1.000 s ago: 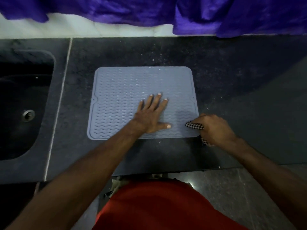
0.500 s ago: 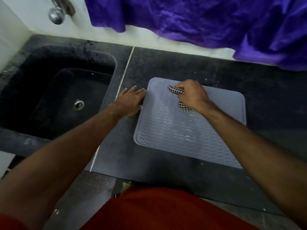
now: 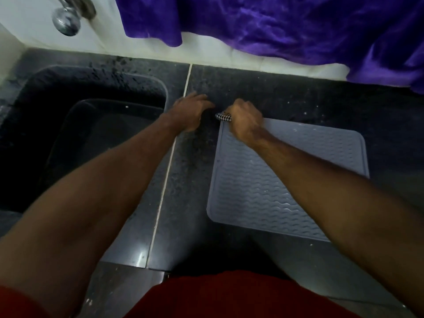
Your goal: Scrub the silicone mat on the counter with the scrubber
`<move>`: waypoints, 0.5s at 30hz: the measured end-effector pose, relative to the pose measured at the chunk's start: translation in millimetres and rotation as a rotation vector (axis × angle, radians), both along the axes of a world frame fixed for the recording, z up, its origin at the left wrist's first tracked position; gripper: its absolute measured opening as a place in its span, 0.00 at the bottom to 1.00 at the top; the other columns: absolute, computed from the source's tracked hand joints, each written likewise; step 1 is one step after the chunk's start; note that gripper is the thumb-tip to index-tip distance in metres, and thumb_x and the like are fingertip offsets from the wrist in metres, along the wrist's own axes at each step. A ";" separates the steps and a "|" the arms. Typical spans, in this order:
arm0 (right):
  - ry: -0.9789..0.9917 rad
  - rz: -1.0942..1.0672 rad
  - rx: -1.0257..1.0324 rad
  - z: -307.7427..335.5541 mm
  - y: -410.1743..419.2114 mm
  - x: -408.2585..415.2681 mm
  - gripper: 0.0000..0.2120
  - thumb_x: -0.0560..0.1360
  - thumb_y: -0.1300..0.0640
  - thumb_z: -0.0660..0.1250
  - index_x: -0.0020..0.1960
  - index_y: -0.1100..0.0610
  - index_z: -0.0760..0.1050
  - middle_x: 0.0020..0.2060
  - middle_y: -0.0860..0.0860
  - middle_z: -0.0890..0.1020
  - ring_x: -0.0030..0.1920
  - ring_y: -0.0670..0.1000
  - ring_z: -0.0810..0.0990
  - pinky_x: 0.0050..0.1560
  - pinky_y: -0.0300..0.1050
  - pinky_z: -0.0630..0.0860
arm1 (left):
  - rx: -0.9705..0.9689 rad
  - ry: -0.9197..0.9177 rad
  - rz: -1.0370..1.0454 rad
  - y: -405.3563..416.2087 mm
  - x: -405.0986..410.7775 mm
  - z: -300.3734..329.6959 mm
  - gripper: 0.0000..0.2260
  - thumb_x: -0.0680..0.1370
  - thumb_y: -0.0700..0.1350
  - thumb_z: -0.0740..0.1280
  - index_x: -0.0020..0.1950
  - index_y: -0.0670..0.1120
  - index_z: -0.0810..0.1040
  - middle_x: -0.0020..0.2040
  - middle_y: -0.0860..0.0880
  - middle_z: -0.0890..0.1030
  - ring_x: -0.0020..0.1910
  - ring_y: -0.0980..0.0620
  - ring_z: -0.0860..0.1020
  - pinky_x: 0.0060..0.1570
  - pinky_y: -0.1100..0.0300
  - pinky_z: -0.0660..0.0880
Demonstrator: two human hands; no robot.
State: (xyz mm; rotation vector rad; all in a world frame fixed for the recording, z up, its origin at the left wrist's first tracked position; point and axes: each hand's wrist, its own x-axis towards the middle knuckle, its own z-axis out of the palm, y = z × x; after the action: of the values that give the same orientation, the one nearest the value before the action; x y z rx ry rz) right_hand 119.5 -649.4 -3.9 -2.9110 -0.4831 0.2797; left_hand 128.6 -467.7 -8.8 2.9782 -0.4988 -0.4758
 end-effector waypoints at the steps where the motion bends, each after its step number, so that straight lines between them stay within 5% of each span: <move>1: -0.001 0.014 -0.033 -4.1 2.1 -1.6 0.15 0.71 0.65 0.67 0.58 0.59 0.76 0.57 0.58 0.74 0.56 0.61 0.73 0.52 0.53 0.74 | 0.019 0.002 -0.063 -2.2 10.8 0.2 0.31 0.75 0.33 0.64 0.76 0.49 0.65 0.77 0.41 0.60 0.76 0.39 0.57 0.73 0.42 0.58; 15: -0.050 0.102 -0.232 -5.3 11.9 -16.3 0.20 0.73 0.63 0.65 0.64 0.62 0.72 0.60 0.58 0.72 0.60 0.60 0.69 0.57 0.53 0.68 | 0.162 0.198 -0.284 -21.7 35.1 -1.4 0.31 0.78 0.37 0.63 0.79 0.54 0.58 0.80 0.48 0.50 0.79 0.42 0.47 0.75 0.41 0.49</move>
State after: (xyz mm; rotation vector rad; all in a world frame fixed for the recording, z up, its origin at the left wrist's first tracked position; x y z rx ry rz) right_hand 103.2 -637.5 -9.2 -3.1288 -0.6496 0.2960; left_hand 163.7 -489.4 -10.3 2.9739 -0.9066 -0.8640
